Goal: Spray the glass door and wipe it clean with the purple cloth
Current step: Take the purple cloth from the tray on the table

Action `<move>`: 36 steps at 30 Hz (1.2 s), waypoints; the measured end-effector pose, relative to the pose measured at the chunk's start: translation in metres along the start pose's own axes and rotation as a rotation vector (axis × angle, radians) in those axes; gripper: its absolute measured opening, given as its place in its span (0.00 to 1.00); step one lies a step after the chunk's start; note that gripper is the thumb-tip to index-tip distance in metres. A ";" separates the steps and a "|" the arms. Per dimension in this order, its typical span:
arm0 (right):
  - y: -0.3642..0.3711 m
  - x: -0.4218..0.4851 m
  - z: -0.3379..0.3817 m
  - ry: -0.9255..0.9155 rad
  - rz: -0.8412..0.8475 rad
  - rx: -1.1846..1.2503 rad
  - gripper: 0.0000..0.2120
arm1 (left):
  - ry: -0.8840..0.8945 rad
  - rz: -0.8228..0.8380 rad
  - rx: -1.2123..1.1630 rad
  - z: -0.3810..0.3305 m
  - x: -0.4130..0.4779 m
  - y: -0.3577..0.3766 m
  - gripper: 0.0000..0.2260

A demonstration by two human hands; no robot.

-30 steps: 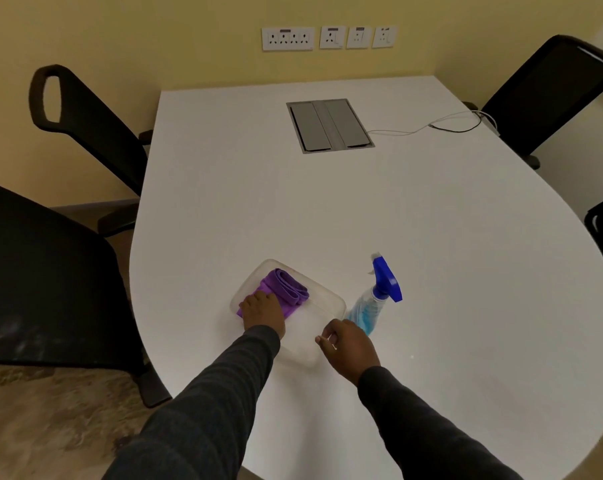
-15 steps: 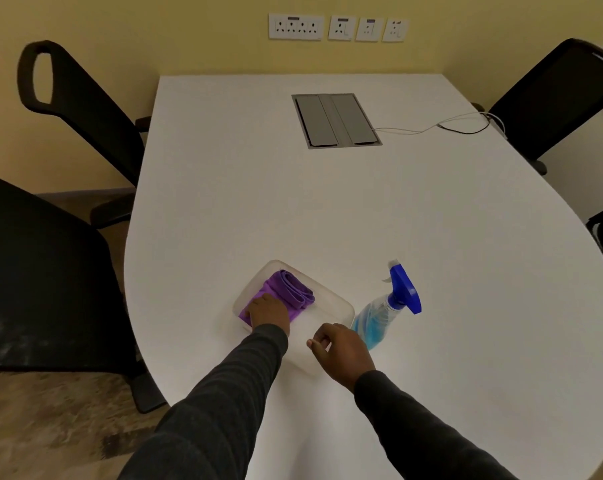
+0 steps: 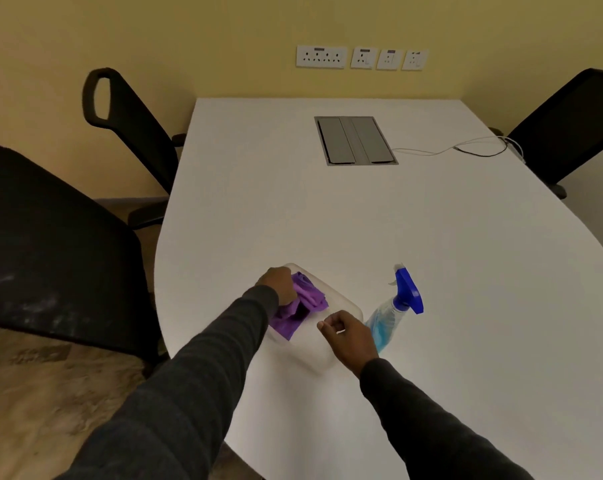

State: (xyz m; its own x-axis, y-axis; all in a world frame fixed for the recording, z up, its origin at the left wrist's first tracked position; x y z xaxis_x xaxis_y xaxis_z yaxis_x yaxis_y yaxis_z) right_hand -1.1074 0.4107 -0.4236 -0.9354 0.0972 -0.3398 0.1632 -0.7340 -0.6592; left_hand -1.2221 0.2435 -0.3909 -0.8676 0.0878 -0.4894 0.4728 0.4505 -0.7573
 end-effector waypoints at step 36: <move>0.126 -0.320 0.285 -0.873 0.962 -0.288 0.11 | -0.113 -0.502 -1.072 0.231 -0.525 -0.037 0.25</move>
State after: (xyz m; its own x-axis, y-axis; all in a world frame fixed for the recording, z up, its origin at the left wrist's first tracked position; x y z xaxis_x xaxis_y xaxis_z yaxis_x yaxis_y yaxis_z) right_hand -0.8769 0.0950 -0.2067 -0.2862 -0.9163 -0.2802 0.8273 -0.0888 -0.5546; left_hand -0.7487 -0.0250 -0.2057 -0.8751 -0.3654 -0.3174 -0.3328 0.9304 -0.1536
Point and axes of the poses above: each hand's wrist, its own x-axis towards the middle knuckle, its own y-axis out of the palm, z = x × y, the point moved 2 cm from there along x, towards the middle knuckle, and after that the axes turned 7 degrees about -x, right-handed, at the moved point
